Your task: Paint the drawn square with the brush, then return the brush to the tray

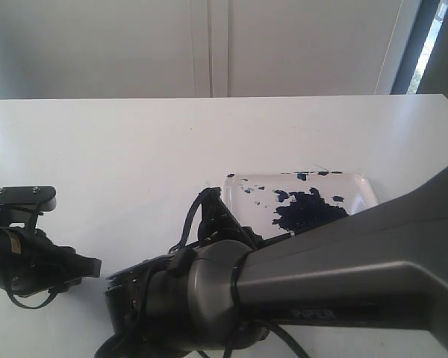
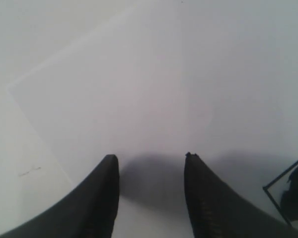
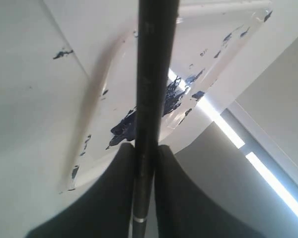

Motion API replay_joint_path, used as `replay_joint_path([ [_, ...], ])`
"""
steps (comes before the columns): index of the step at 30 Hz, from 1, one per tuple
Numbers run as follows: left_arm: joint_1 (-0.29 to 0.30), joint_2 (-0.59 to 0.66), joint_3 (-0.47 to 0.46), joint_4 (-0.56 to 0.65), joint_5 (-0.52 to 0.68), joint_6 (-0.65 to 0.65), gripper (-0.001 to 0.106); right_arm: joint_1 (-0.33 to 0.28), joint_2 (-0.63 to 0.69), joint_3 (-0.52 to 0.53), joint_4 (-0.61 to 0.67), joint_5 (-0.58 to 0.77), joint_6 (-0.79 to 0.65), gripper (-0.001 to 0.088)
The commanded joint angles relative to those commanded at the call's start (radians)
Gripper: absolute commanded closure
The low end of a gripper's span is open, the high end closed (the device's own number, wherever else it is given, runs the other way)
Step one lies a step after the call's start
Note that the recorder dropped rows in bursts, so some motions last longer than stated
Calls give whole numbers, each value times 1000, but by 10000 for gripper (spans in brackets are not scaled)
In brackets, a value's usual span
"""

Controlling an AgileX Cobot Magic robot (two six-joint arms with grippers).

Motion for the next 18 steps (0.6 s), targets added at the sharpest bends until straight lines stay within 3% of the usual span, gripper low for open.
replay_joint_path([
  [11,0,0,0,0,8,-2,574,-79,0,0,-2,0,0,868],
  [18,0,0,0,0,8,-2,574,-83,0,0,0,0,0,868],
])
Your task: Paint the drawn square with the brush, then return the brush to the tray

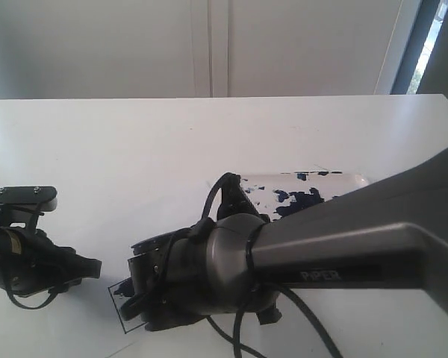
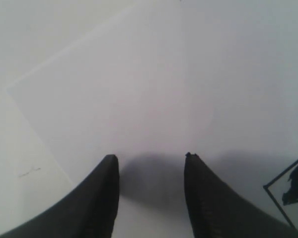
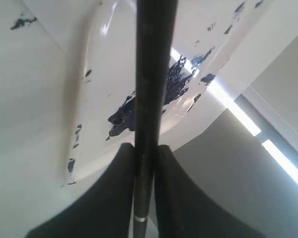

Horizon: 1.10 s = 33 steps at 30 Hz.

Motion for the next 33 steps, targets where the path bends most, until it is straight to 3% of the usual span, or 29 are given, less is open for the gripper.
replay_joint_path([
  [12,0,0,-13,-5,22,0,574,95,0,0,44,0,0,868],
  [33,9,0,-15,-5,64,2,574,11,0,3,47,0,0,868],
])
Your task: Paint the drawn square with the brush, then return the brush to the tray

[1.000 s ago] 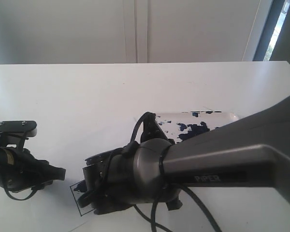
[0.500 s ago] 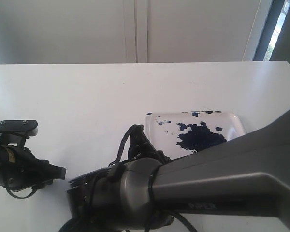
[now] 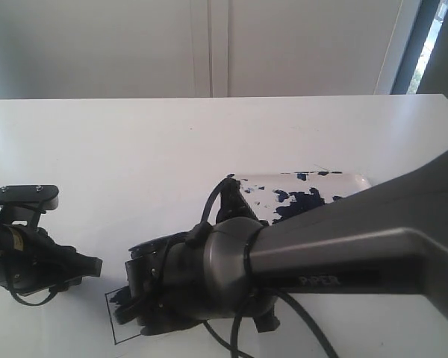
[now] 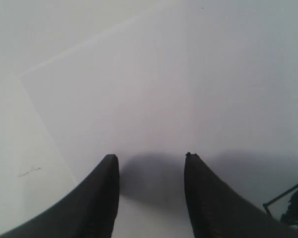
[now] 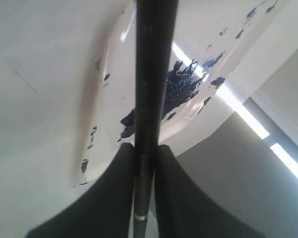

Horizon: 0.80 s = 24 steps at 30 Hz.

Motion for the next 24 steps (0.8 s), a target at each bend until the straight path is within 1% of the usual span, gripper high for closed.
replay_joint_path([
  [4,0,0,0,0,0,0,574,2,-2,0,38,0,0,868],
  [6,0,0,0,0,-3,0,574,13,-2,0,62,0,0,868],
  [12,0,0,-7,0,3,0,574,64,-4,0,109,0,0,868],
  [20,0,0,-7,2,13,2,574,143,-6,0,125,0,0,868],
  [24,0,0,-7,9,17,2,574,161,-36,0,125,0,0,868],
])
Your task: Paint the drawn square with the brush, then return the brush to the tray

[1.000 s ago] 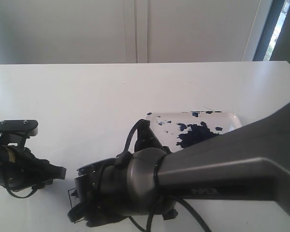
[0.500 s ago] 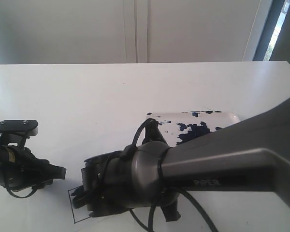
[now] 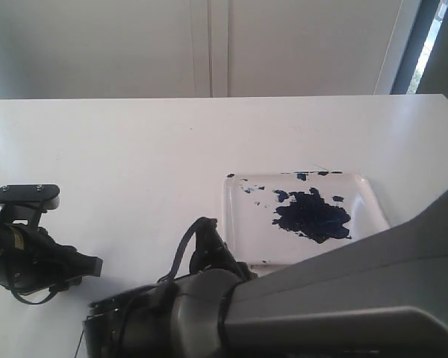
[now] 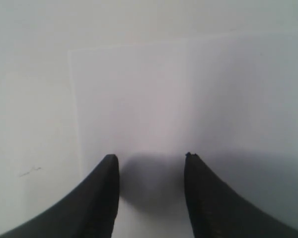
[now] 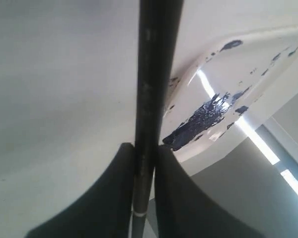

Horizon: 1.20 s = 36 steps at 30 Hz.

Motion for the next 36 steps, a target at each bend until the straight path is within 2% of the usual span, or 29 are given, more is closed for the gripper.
replay_joint_path([
  [8,0,0,0,0,0,0,574,20,-71,0,16,0,0,868],
  [16,0,0,0,0,0,0,574,50,16,0,18,0,0,868],
  [23,0,0,0,0,0,0,574,101,21,0,25,0,0,868],
  [31,0,0,0,0,0,0,574,106,21,0,-15,0,0,868],
  [36,0,0,0,0,2,0,574,80,21,0,-33,0,0,868],
])
